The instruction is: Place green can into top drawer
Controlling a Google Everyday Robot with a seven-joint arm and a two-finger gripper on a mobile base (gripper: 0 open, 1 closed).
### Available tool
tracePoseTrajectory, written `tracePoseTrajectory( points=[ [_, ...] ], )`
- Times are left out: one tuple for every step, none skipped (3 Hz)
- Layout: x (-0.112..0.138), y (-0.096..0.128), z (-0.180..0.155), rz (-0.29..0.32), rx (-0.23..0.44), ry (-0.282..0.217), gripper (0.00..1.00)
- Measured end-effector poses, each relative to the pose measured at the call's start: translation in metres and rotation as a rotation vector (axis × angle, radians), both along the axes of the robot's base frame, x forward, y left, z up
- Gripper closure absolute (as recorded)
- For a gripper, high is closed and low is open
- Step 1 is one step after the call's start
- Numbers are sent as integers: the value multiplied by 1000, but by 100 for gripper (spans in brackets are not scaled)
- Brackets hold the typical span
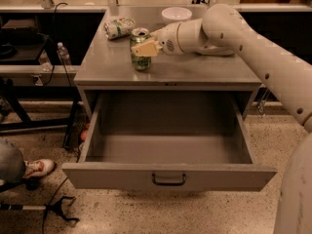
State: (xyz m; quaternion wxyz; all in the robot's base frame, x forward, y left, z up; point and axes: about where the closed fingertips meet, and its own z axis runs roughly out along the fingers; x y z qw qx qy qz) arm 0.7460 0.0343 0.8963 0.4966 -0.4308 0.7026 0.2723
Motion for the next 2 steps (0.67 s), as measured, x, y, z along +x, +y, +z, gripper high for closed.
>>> tracePoseTrajectory(
  points=[
    [-28, -49, 12, 17, -7, 16, 100],
    [-56, -95, 20, 13, -45, 37, 100]
  ],
)
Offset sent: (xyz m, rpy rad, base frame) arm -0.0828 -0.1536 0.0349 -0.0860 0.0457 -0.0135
